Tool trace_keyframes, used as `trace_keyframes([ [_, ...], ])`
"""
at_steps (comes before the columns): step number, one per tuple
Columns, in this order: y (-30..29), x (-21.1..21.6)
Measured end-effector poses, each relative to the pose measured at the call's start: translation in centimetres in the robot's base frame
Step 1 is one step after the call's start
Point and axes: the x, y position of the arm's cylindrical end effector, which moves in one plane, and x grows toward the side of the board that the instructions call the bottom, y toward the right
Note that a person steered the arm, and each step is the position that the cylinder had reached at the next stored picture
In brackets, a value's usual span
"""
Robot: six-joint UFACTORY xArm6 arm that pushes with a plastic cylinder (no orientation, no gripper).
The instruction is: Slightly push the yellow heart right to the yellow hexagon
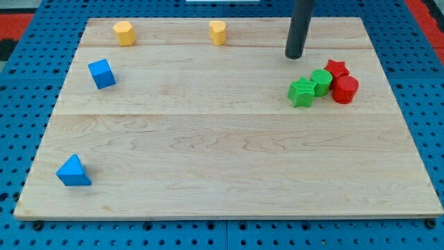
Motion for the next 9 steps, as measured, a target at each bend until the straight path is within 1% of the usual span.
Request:
trace_keyframes([
  [1, 0.0, -0.1],
  [3, -1.4, -2.4],
  [5, -1.4, -2.6],
  [6, -3.9, -3.7],
  [7, -6.3, -3.1],
  [8, -4.1, -5.8],
  [9, -10.2, -6.8],
])
